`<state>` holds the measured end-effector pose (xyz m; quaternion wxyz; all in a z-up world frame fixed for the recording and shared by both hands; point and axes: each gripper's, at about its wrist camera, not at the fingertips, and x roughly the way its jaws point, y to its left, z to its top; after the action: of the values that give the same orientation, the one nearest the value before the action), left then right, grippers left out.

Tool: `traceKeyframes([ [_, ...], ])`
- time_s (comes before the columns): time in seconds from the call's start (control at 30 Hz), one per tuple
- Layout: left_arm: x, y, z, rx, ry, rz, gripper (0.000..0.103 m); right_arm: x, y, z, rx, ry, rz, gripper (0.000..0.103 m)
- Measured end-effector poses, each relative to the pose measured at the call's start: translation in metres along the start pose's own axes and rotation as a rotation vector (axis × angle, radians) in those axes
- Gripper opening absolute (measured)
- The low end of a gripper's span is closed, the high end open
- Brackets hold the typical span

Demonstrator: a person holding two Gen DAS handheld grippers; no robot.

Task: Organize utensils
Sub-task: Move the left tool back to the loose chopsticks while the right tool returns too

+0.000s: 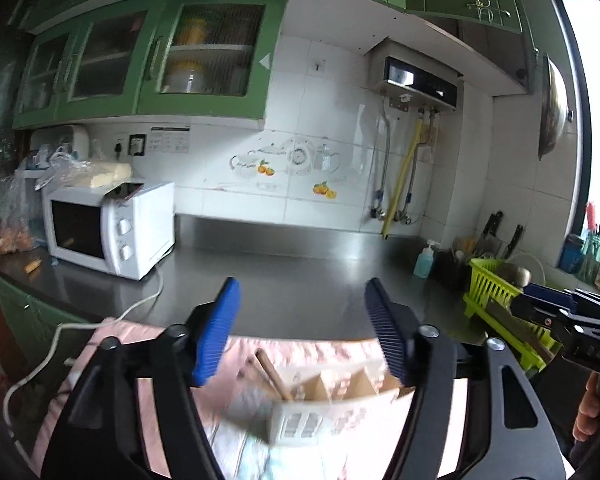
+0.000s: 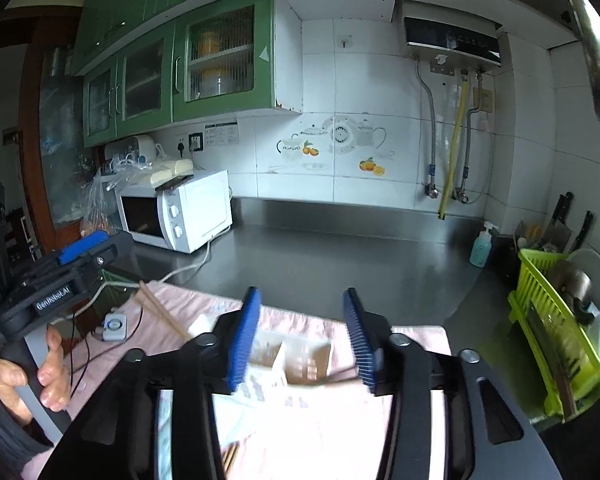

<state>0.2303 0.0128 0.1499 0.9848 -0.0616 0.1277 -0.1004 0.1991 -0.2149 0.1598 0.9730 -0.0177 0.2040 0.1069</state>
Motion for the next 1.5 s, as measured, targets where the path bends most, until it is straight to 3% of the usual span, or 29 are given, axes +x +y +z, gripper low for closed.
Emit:
traceKeyframes([
  [0.07,-0.021,0.000,-0.009,0.014,0.003,0.017,0.077,-0.015,0.006,-0.015,-0.006,0.012,0.015,0.049],
  [0.23,-0.067,0.002,-0.036,0.035,0.027,0.059,0.093,-0.043,0.027,-0.065,-0.044,0.069,0.042,0.055],
  [0.37,-0.097,0.003,-0.063,0.063,0.073,0.085,0.098,-0.061,0.045,-0.112,-0.076,0.121,0.052,0.059],
  [0.57,-0.131,0.002,-0.105,0.107,0.139,0.128,0.098,-0.076,0.063,-0.177,-0.053,0.213,0.085,0.059],
  [0.83,-0.161,0.022,-0.151,0.025,0.206,0.157,0.098,-0.071,0.089,-0.249,-0.077,0.346,0.100,0.056],
  [1.1,-0.178,0.036,-0.176,0.008,0.220,0.223,0.098,-0.059,0.102,-0.287,-0.108,0.426,0.108,0.048],
  [1.5,-0.176,0.042,-0.199,0.030,0.274,0.258,0.098,-0.044,0.106,-0.297,-0.103,0.479,0.118,0.040],
])
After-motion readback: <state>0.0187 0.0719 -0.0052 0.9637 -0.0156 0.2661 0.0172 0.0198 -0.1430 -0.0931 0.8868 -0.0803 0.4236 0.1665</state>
